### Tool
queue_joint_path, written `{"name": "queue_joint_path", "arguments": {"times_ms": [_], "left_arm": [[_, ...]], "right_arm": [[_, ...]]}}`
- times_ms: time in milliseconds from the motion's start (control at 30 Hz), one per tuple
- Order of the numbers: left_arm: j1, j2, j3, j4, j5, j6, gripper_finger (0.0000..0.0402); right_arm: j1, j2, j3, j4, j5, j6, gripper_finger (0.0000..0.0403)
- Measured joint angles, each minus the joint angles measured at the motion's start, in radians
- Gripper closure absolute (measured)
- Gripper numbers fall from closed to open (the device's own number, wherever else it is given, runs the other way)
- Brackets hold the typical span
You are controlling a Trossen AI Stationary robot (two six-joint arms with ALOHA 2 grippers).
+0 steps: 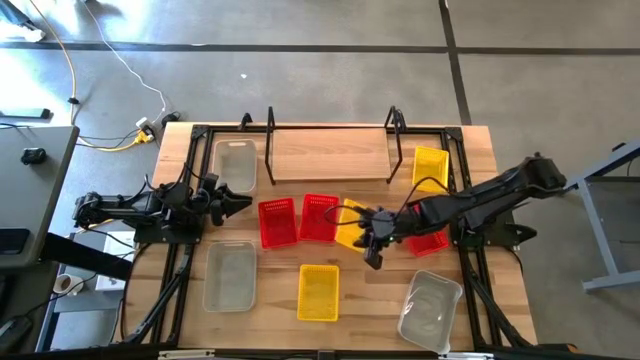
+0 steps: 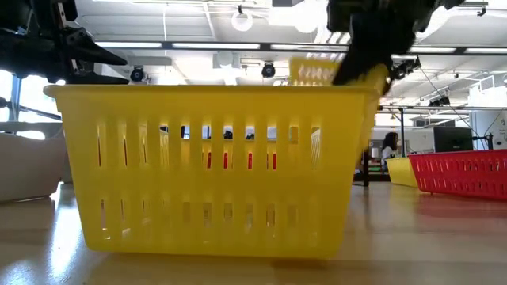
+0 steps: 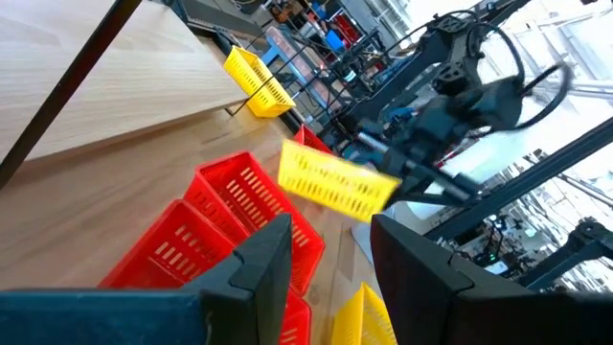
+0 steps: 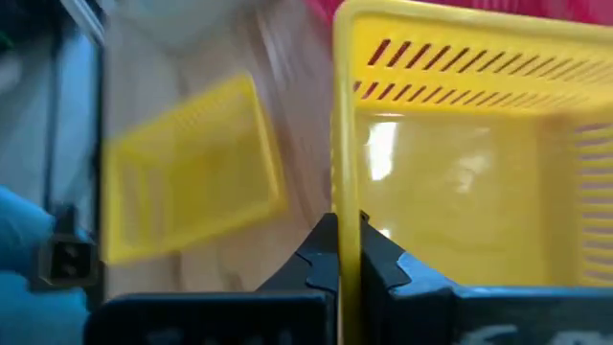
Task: Stack baskets on shelf by color
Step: Put the middle yellow bin on the shelf
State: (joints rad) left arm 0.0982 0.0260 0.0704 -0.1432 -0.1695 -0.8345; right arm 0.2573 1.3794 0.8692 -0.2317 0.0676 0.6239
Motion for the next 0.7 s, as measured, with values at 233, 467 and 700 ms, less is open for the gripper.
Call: {"name": "queue_joint_path", "arguments": {"times_ms": [233, 467, 700], "left_arm": [[0.000, 0.000, 0.000, -0.001, 0.000, 0.000, 0.0268], [-0.001, 0.000, 0.000, -0.001, 0.012, 0.000, 0.0268], [-0.001, 0.000, 0.000, -0.001, 0.012, 0.000, 0.0268]], "right_arm": [[-0.014, -0.091, 0.000, 0.045, 0.117, -0.123, 0.0403], [-0.090, -0.173, 0.000, 0.043, 0.173, -0.419, 0.0403], [-0.210, -0.198, 0.000, 0.035, 0.200, -0.774, 0.0403]]}}
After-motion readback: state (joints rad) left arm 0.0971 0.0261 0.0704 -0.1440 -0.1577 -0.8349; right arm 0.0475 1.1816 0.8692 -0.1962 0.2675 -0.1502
